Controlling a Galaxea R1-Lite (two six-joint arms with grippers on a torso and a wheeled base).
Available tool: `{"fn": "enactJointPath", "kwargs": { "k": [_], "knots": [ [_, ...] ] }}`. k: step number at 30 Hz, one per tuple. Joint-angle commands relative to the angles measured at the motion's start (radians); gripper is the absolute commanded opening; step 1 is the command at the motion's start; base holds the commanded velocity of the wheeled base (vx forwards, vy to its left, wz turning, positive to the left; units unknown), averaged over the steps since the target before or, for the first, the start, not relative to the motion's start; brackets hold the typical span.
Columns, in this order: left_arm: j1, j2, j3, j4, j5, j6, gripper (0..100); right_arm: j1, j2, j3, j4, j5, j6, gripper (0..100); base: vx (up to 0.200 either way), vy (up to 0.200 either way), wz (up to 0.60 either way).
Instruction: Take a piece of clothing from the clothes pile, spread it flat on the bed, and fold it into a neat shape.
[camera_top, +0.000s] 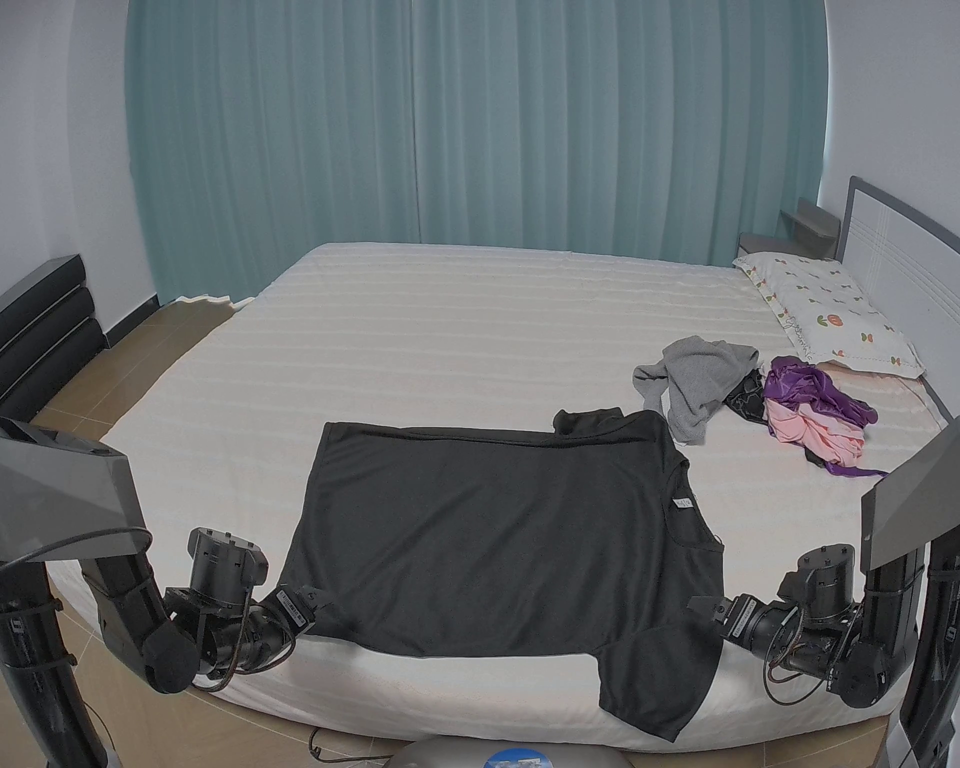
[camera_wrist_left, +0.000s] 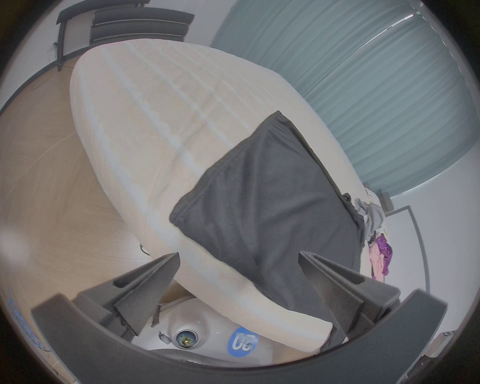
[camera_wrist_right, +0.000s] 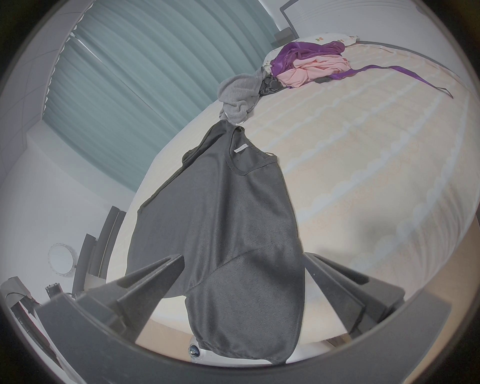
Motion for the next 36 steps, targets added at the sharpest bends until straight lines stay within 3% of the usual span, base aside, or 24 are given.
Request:
{"fn": "enactJointPath", "kwargs": {
  "k": [1,15,16,26,29,36],
  "knots": [
    [0.012,0.069,0.029,-0.010,0.049,0.000,100,0.001,-0.002,0.012,-0.013,0.000,0.000,100,0.000,0.000,0.00],
    [0.064,0.143,0.032,-0.120,0.084,0.023,100,0.001,-0.004,0.013,-0.013,0.001,0.002,100,0.000,0.000,0.00],
    [0.070,0.143,0.032,-0.120,0.085,0.033,0,0.001,-0.002,0.013,-0.013,0.001,0.002,100,0.000,0.000,0.00],
    [0.081,0.132,0.056,-0.137,0.157,0.091,0,0.001,-0.005,0.013,-0.013,0.001,0.002,100,0.000,0.000,0.00],
    [0.078,0.128,0.089,-0.214,0.202,0.119,0,0.001,-0.007,0.013,-0.013,0.000,0.002,100,0.000,0.000,0.00],
    [0.073,0.138,0.173,-0.365,0.210,0.195,0,0.001,-0.002,0.013,-0.013,0.000,0.000,100,0.000,0.000,0.00]
  ]
}}
